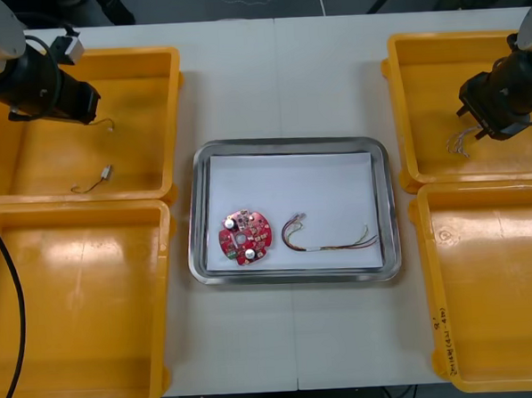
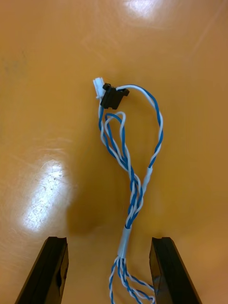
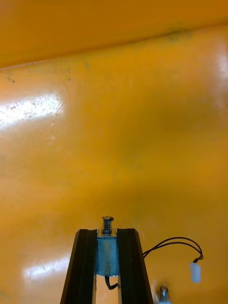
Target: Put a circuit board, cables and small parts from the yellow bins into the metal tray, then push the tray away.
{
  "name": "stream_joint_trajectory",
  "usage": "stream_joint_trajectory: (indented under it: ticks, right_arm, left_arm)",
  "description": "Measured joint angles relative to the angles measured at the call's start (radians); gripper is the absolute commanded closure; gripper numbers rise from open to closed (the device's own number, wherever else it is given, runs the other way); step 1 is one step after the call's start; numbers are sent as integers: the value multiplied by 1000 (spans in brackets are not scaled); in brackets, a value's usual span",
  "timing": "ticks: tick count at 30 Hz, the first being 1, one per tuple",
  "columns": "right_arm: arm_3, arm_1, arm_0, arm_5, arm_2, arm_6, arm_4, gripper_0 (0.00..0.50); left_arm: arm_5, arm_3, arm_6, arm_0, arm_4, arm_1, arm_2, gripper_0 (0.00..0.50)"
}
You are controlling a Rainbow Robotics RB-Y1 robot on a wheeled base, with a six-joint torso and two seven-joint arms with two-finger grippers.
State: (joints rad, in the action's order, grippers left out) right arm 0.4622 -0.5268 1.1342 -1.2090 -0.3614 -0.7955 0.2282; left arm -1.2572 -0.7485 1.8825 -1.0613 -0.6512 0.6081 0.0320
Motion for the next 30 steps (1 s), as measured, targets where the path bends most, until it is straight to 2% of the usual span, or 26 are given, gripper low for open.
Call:
stream_joint_trajectory:
  ticks: [5,9,11,15,19,27,28,29,30]
  right_arm:
    - [0,6,0,3,0,22,2,0]
    - [0,7,-1,5,0,22,5,0]
    - [0,7,-3,11,0,22,7,0]
    - [0,8,-10,27,1,22,11,0]
    - [0,8,-16,30,10,22,13,0]
    - [0,8,-20,41,13,22,15,0]
    - [0,8,-20,43,15,22,17,104]
    - [0,8,-21,44,19,22,20,289]
    - [0,7,-22,45,23,22,23,368]
  left_arm:
    - [-141,-140,-7,3,64,1,-7,500]
    - [-249,-315,-43,38,80,1,-7,500]
    - [-306,-416,-94,70,83,1,-7,500]
    - [-408,-626,-281,147,85,1,-7,500]
    - [-490,-783,-449,205,84,1,-7,500]
    - [-596,-1022,-492,262,83,-24,16,500]
    - [-603,-1044,-497,264,83,-30,29,500]
    - [-607,-1063,-506,265,83,-36,43,500]
    - [-611,-1079,-521,266,83,-41,58,500]
